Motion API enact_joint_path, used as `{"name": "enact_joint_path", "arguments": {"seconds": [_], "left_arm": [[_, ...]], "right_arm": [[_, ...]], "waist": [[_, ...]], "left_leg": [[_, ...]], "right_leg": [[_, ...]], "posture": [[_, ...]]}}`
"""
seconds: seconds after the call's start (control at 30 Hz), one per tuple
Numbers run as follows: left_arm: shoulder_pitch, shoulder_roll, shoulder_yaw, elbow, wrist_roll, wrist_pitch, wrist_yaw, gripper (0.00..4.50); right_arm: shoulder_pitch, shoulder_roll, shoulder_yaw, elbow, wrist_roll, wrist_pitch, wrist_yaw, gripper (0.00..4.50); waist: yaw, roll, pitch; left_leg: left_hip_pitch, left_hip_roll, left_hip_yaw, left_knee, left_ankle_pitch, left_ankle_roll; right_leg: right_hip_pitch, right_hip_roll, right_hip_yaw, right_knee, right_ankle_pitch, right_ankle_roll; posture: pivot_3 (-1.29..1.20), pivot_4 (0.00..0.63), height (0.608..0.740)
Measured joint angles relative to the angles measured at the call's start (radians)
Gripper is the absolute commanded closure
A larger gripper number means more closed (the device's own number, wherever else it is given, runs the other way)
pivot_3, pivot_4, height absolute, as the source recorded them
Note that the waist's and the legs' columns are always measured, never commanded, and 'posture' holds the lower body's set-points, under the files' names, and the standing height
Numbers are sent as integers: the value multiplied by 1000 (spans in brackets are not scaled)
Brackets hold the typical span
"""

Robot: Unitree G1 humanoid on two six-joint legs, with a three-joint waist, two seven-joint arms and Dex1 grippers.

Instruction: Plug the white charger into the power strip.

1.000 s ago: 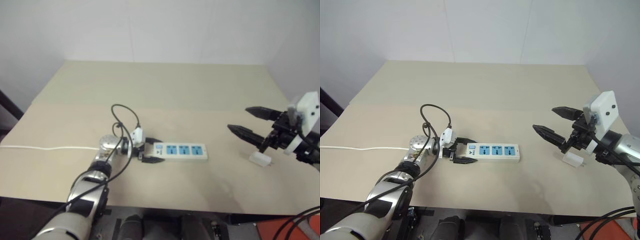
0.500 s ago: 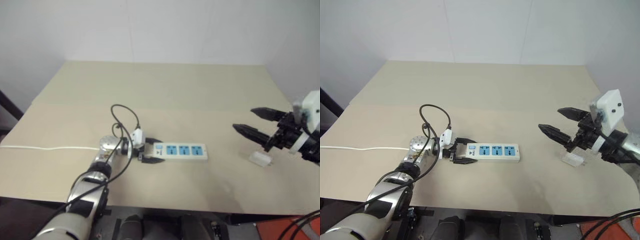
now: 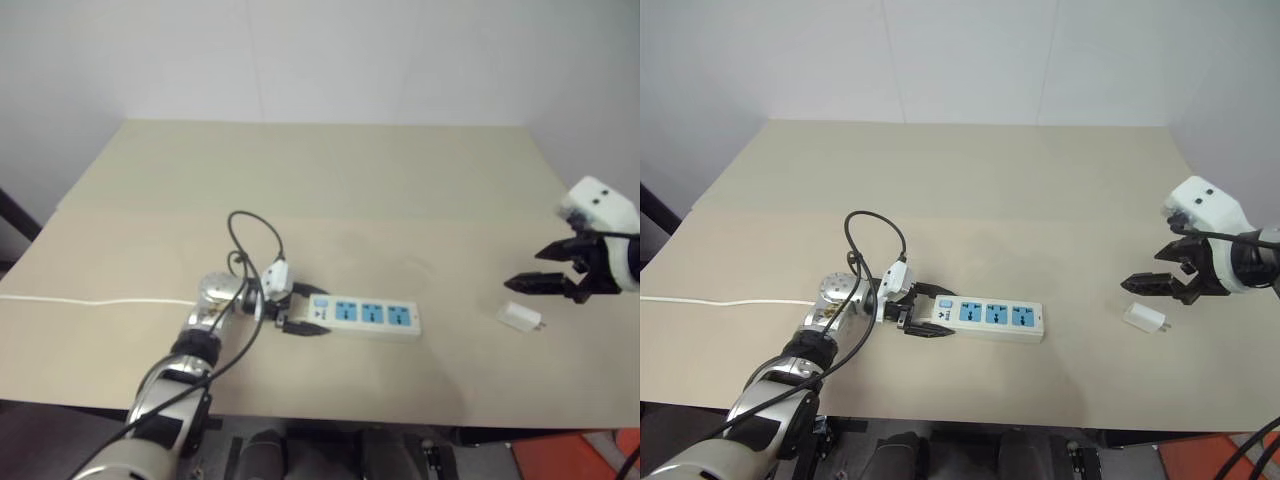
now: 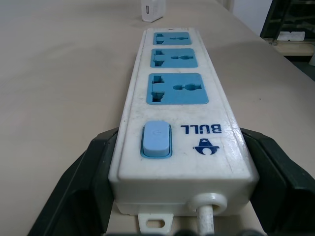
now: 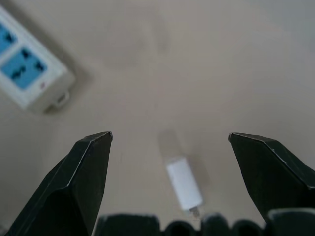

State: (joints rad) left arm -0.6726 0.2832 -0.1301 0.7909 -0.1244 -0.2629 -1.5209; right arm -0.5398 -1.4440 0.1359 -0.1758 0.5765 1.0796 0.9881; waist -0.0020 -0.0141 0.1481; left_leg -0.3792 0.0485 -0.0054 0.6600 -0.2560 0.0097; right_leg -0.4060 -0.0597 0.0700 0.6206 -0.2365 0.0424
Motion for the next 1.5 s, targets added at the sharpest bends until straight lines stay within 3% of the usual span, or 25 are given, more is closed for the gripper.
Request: {"name": "enact_joint_path", "arguments": {"seconds": [0.17, 0.33, 0.93, 1.03, 1.3, 1.5], "left_arm": [[25, 4, -7, -55, -1, 29, 23, 1221], [48, 7, -12, -99, -3, 55, 42, 1221], [65, 39, -30, -147, -23, 89, 68, 1221], [70, 46, -31, -151, -27, 90, 72, 1221], [81, 58, -34, -159, -33, 90, 85, 1221], [81, 62, -39, -160, -35, 89, 88, 1221]], "right_arm": [[-63, 62, 172, 64, -157, -45, 96, 38], [-72, 110, 236, 100, -259, -95, 140, 38], [-64, 280, 290, 351, -538, -317, 190, 38], [-64, 294, 288, 359, -559, -330, 202, 646], [-62, 317, 286, 345, -570, -332, 230, 3267], [-55, 319, 285, 316, -600, -332, 230, 3337]], "waist": [[2, 0, 0], [3, 1, 0], [-7, 1, -1], [-11, 1, -1], [-16, -1, -1], [-15, -1, -1]], "left_leg": [[-1, 0, 0, 0, 0, 0], [-1, 0, 0, 0, 0, 0], [1, 0, 0, 1, 0, 0], [3, 0, 0, 1, 0, 0], [7, 0, 0, 1, 0, 0], [7, 0, 0, 1, 0, 0]], "right_leg": [[-1, 0, 0, 0, 0, 0], [-1, 0, 0, 0, 0, 0], [0, 0, 0, 3, 0, 0], [1, 0, 0, 3, 0, 0], [4, 1, 1, 4, 0, 0], [4, 1, 1, 5, 0, 0]], "posture": [[0, 150, 740], [0, 150, 740], [0, 150, 740], [0, 150, 740], [0, 150, 740], [0, 150, 740]]}}
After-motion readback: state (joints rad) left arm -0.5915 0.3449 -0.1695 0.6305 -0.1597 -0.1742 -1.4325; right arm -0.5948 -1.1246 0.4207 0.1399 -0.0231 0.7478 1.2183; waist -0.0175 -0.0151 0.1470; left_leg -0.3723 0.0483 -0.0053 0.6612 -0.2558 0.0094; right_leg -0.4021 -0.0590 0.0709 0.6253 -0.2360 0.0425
